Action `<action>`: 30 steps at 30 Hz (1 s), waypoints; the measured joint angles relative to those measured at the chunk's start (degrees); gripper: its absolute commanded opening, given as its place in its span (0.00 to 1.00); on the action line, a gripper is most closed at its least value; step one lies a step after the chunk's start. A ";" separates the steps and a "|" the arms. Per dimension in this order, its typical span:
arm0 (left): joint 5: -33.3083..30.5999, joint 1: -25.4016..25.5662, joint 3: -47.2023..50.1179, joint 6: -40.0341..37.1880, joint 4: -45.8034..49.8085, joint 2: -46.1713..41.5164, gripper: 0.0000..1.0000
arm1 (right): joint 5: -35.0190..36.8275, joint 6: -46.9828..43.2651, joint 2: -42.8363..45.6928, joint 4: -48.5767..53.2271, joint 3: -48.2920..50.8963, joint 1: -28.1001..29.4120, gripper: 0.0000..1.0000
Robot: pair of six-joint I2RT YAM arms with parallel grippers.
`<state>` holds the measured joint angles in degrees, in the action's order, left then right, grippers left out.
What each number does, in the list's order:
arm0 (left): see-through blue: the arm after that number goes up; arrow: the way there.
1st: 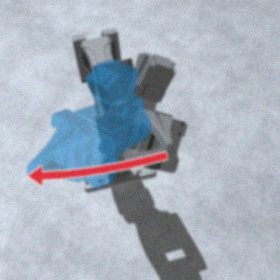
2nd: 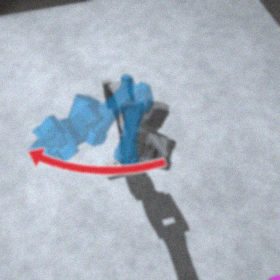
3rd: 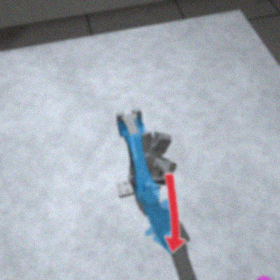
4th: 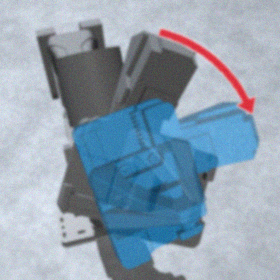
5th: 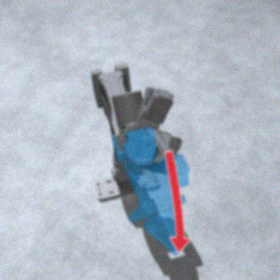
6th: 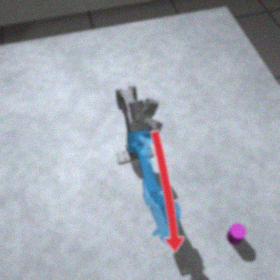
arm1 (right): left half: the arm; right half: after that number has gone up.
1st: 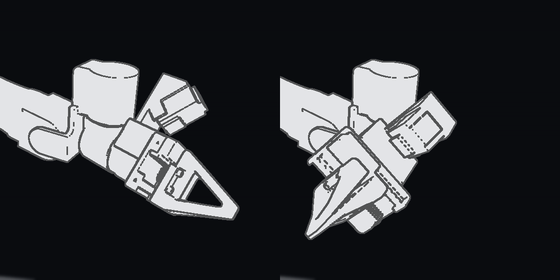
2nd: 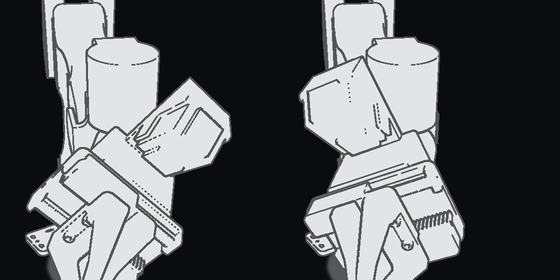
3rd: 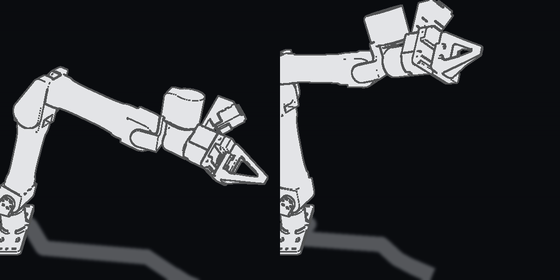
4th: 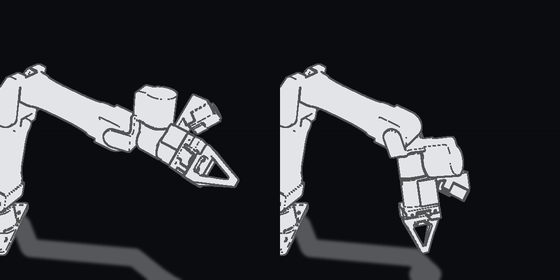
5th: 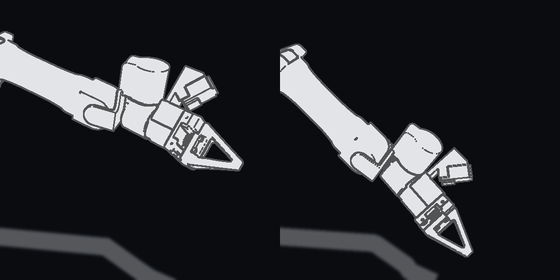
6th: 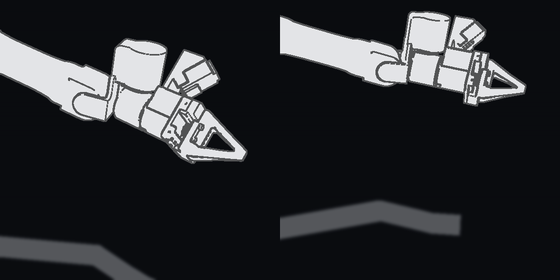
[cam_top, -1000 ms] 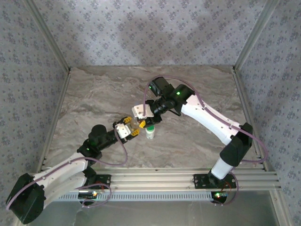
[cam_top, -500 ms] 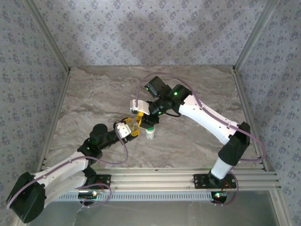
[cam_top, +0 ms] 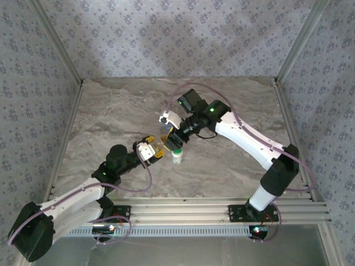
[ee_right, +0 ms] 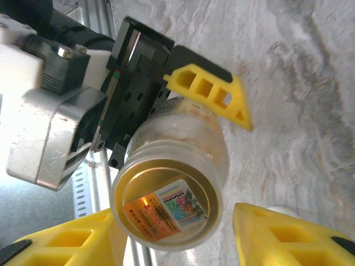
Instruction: Sort the pills into containers
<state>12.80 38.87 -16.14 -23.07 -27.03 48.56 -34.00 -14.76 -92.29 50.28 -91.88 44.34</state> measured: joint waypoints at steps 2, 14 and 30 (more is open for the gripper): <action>0.26 0.15 -0.04 -0.33 -0.02 0.00 0.12 | 1.18 -2.29 2.08 -0.98 0.26 -0.09 0.58; 1.77 0.31 -0.04 -0.96 -0.04 0.00 0.12 | 2.97 -32.28 11.80 -6.27 6.99 1.07 0.73; 2.45 0.31 -0.13 -0.96 -0.09 0.28 0.12 | 1.57 -46.38 -0.87 2.29 -3.39 1.75 0.53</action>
<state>15.25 39.18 -16.27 -24.03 -27.11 48.84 -32.42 -61.14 -93.17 52.58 -95.26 46.09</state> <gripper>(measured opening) 0.528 0.542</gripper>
